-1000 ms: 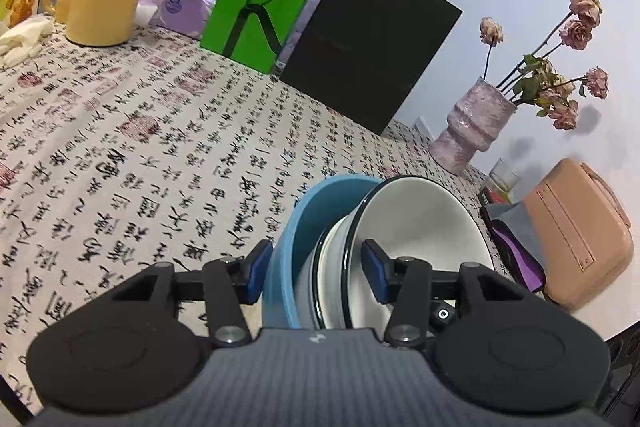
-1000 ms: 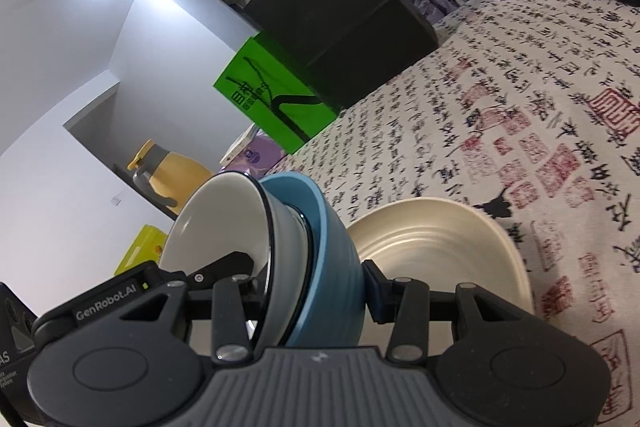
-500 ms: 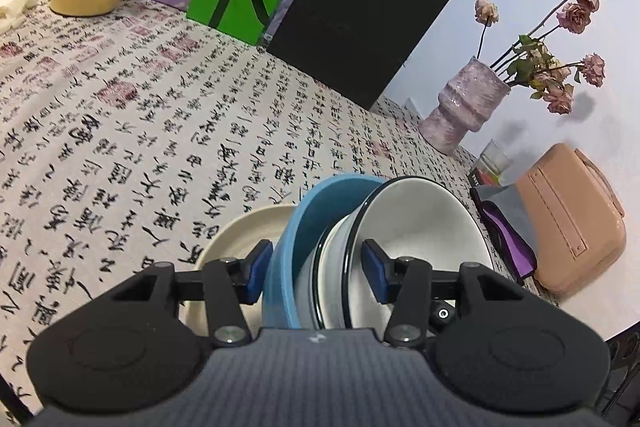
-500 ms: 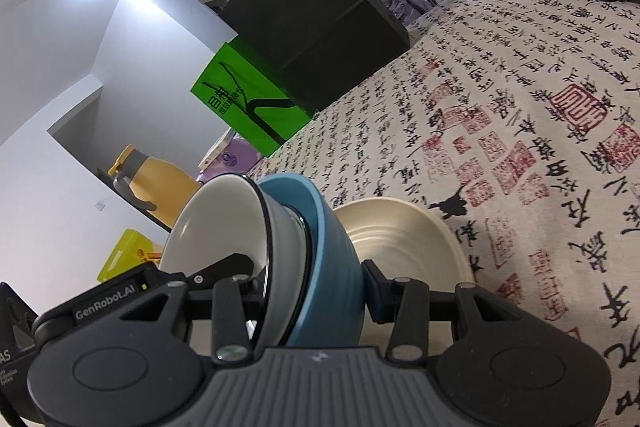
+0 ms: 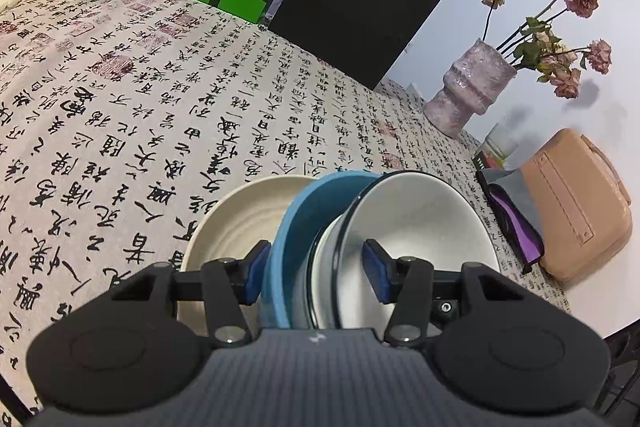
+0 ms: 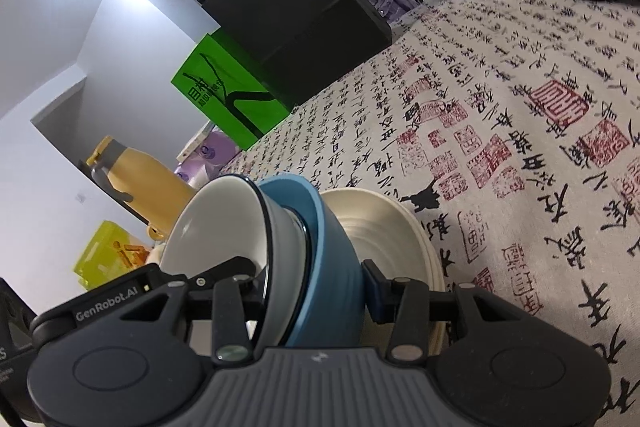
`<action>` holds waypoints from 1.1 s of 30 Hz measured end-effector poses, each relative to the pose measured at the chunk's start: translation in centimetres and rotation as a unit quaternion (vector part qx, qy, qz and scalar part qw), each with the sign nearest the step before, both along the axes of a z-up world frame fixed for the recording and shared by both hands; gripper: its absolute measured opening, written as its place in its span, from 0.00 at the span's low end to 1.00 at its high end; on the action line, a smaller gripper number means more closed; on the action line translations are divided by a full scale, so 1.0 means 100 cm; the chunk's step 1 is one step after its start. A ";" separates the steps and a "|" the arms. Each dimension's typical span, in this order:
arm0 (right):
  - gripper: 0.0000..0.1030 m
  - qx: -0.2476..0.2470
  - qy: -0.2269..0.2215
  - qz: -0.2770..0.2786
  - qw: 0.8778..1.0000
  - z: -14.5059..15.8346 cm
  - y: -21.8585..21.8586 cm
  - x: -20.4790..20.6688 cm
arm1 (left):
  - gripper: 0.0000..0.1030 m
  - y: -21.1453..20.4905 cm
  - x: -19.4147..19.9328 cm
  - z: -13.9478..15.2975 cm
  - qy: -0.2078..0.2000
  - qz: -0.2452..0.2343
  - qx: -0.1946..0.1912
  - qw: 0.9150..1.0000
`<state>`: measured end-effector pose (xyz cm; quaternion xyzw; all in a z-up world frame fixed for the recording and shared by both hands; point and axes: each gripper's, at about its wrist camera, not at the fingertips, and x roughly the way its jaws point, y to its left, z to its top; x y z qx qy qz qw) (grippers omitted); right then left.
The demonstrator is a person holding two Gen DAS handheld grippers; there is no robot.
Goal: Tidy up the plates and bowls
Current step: 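Lower the bowl stack onto the cream plates with both grippers, then open both grippers to release the blue bowl on the plates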
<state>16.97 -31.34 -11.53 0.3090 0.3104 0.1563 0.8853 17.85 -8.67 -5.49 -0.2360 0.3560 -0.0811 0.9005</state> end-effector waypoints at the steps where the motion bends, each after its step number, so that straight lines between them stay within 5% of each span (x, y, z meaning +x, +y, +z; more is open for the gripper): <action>1: 0.41 -0.001 -0.003 0.001 1.000 0.000 0.000 0.000 | 0.50 0.000 0.000 0.000 -0.002 0.000 0.002 1.000; 8: 0.42 -0.017 -0.009 0.006 1.000 0.000 0.001 -0.001 | 0.52 0.000 -0.002 0.001 -0.011 -0.009 -0.002 1.000; 10: 0.44 -0.012 -0.011 0.010 1.000 0.000 -0.001 -0.002 | 0.66 0.002 -0.004 0.003 -0.022 -0.012 -0.009 1.000; 14: 0.47 -0.011 -0.023 0.011 1.000 0.003 -0.003 -0.006 | 0.78 0.001 -0.012 0.011 -0.050 -0.009 0.010 0.999; 19: 0.76 -0.017 -0.055 0.013 0.998 0.011 -0.004 -0.016 | 1.00 0.005 -0.020 0.020 -0.074 0.000 0.015 0.997; 25: 1.00 -0.046 -0.101 0.003 0.994 0.024 -0.003 -0.033 | 1.00 0.010 -0.035 0.028 -0.109 0.006 0.034 0.993; 33: 1.00 -0.108 -0.136 -0.015 0.985 0.035 0.004 -0.057 | 1.00 0.028 -0.065 0.040 -0.154 0.026 0.052 0.986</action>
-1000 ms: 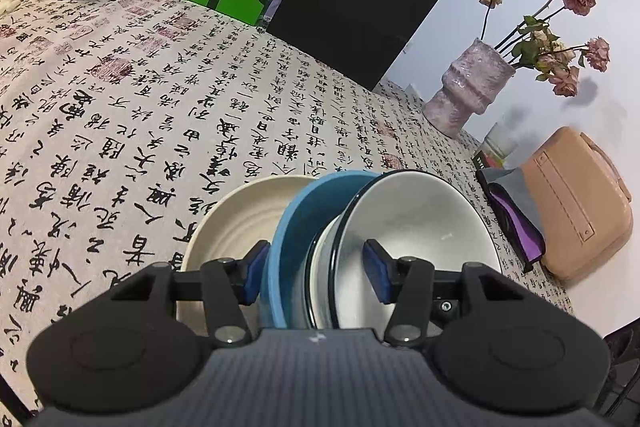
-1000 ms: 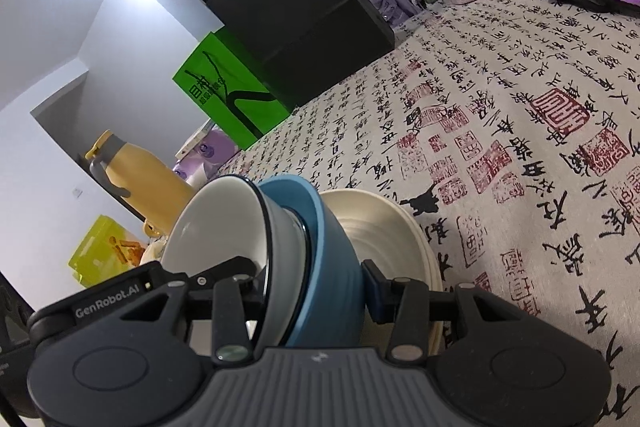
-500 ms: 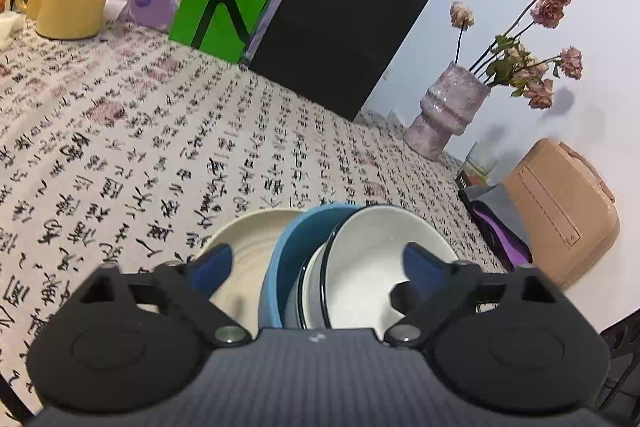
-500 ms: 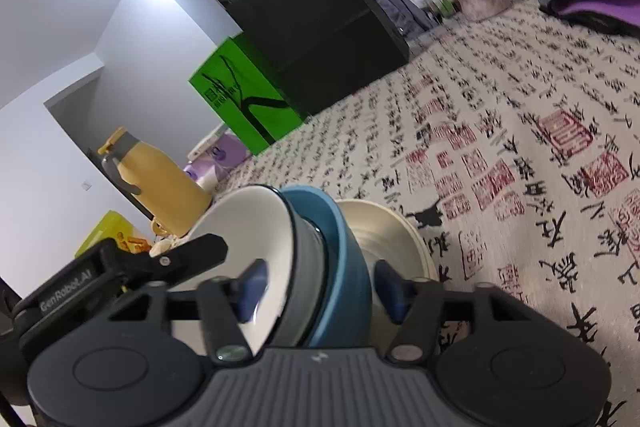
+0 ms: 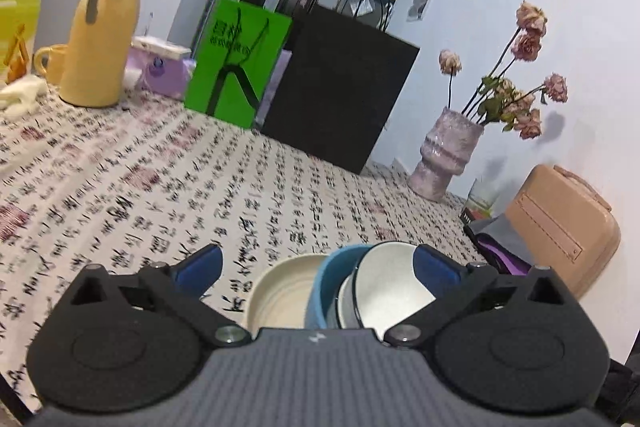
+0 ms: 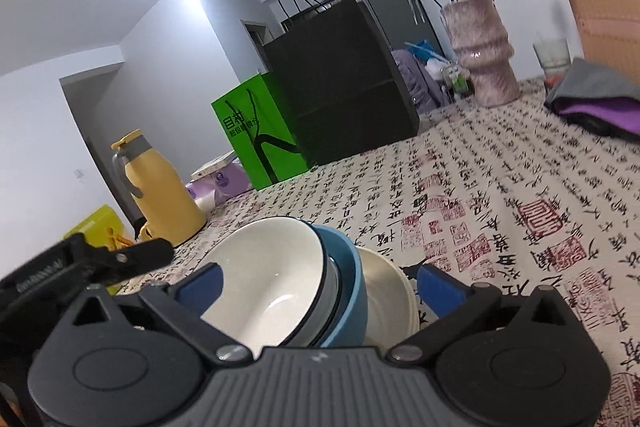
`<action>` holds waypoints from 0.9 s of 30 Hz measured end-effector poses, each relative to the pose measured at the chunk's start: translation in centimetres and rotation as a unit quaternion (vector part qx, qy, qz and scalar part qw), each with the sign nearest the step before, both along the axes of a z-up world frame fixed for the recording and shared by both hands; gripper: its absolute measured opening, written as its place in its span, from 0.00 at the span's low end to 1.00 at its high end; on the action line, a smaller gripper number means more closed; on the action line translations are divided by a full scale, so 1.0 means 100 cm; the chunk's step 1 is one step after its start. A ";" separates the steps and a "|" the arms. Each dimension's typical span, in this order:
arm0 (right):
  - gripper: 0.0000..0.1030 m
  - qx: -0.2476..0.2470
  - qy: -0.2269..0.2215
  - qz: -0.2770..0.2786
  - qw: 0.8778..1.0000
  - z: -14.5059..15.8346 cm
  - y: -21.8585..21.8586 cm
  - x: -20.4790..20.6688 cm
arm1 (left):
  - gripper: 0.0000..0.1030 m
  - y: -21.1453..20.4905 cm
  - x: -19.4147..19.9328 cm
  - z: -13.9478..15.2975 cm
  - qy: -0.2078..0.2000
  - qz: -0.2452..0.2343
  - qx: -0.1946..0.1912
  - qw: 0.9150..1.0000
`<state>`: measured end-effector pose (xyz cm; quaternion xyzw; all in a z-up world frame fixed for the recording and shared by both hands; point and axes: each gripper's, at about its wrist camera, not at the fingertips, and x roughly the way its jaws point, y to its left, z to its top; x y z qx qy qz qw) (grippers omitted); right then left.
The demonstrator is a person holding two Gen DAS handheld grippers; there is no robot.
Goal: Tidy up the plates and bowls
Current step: 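Open both grippers to release the blue bowl on the plates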
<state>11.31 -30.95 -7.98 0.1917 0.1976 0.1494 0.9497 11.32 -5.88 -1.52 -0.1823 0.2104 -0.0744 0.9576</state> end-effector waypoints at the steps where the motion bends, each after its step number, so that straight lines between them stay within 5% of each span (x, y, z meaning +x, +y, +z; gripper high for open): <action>1: 1.00 -0.004 -0.002 -0.001 1.000 0.001 0.001 -0.003 | 1.00 0.003 -0.005 0.001 -0.005 0.002 0.002 1.000; 27: 1.00 -0.096 -0.071 -0.025 0.993 0.029 0.023 -0.114 | 1.00 0.049 -0.125 0.016 -0.089 0.030 0.106 0.990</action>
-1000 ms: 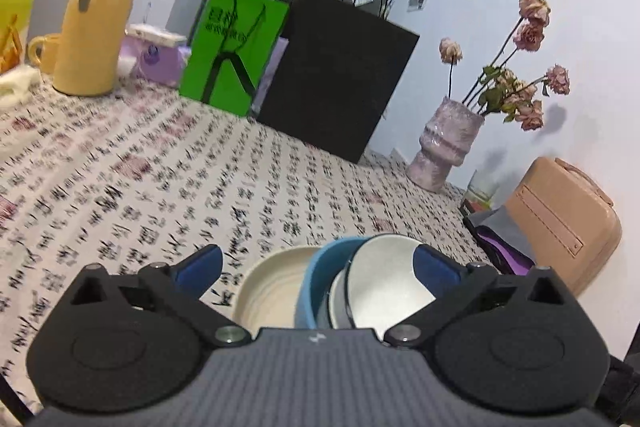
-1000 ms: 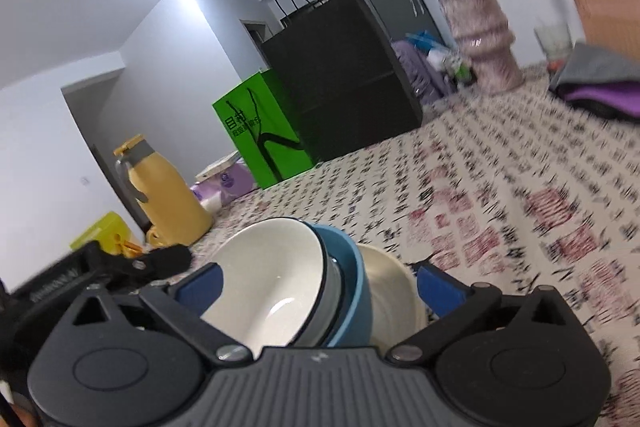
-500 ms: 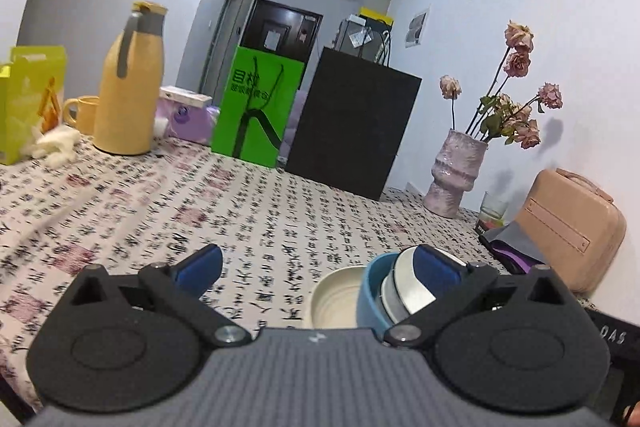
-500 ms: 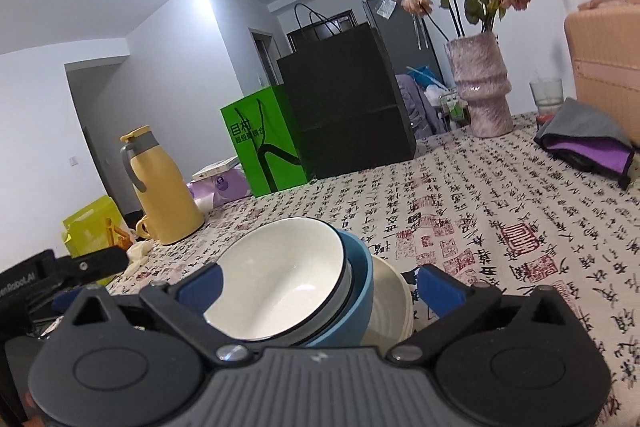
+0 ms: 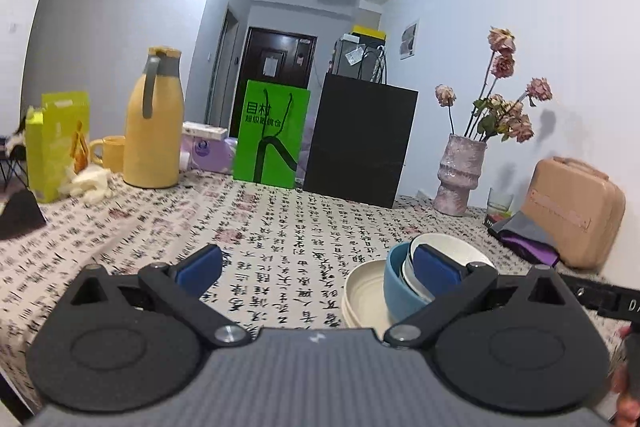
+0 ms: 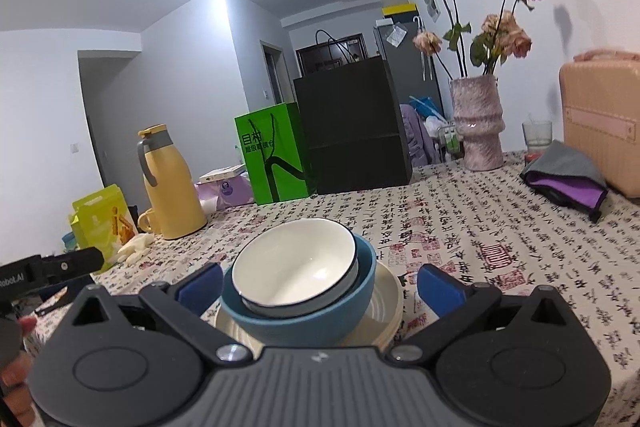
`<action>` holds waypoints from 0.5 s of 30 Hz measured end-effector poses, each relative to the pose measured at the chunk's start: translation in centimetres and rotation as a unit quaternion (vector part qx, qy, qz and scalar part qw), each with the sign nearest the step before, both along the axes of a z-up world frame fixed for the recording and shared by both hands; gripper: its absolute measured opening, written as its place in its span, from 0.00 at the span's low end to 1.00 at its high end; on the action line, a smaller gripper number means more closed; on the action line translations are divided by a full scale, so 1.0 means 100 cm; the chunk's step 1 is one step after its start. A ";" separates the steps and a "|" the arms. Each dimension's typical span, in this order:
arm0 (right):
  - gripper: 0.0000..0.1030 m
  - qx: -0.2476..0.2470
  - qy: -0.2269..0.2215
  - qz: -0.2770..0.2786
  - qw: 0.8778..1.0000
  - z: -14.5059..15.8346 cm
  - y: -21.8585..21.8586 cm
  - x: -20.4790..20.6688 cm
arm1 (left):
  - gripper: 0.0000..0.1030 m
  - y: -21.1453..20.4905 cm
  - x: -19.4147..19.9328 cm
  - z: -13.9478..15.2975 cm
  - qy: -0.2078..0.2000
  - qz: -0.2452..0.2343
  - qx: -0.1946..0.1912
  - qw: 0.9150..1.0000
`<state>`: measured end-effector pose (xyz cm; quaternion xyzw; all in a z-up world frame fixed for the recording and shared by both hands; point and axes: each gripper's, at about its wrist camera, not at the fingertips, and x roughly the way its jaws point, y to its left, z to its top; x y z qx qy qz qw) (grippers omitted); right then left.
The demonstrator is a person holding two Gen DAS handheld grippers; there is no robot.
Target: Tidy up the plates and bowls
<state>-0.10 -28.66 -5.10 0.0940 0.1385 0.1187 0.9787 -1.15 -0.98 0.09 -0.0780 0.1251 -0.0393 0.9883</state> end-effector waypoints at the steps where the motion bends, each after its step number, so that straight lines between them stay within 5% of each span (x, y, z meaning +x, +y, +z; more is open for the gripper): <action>1: 1.00 -0.005 -0.002 -0.001 1.000 0.001 0.001 -0.004 | 1.00 0.000 -0.004 0.000 -0.002 0.000 0.006 1.000; 15: 1.00 -0.057 -0.021 -0.013 0.998 -0.002 -0.004 -0.068 | 1.00 -0.006 -0.055 -0.015 -0.010 -0.003 0.068 0.998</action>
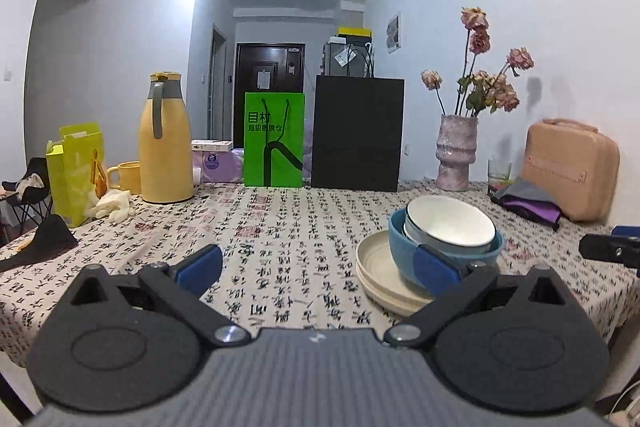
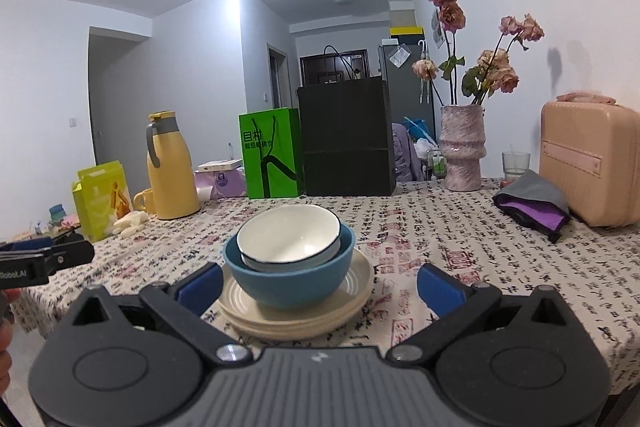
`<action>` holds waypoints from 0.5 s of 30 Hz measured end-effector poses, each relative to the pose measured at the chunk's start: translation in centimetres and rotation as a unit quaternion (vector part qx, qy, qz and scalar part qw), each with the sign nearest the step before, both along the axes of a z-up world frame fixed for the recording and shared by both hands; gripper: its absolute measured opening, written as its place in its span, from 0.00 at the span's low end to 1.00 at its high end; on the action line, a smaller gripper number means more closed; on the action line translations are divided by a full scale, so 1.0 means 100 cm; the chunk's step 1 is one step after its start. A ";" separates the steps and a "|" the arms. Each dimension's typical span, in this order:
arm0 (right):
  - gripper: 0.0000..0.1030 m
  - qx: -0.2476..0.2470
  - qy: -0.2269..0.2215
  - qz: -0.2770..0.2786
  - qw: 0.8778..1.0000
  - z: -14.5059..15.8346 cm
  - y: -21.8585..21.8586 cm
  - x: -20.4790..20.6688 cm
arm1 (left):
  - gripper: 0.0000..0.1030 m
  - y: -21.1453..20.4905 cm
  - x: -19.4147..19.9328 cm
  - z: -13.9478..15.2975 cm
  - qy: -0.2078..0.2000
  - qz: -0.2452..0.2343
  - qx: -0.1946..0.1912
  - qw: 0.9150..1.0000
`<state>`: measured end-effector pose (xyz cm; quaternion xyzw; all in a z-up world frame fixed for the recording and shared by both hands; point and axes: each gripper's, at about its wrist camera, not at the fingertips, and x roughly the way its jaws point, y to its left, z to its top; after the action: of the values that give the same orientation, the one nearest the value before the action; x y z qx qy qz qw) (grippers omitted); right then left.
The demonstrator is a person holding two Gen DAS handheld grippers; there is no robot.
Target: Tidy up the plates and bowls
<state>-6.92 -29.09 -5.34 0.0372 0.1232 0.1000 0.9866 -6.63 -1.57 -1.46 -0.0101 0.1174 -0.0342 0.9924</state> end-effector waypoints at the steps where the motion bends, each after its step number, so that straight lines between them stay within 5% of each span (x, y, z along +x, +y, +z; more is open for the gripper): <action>1: 1.00 -0.002 0.002 0.000 1.000 -0.001 0.000 -0.002 | 1.00 -0.001 -0.003 -0.002 0.001 0.000 0.003 1.000; 15: 1.00 -0.011 0.034 0.001 0.999 -0.017 -0.010 -0.019 | 1.00 -0.017 -0.024 -0.021 0.020 -0.020 0.027 0.999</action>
<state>-8.86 -30.10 -7.05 0.0297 0.1579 0.0979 0.9821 -9.04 -3.27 -3.55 0.0180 0.1382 -0.0507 0.9889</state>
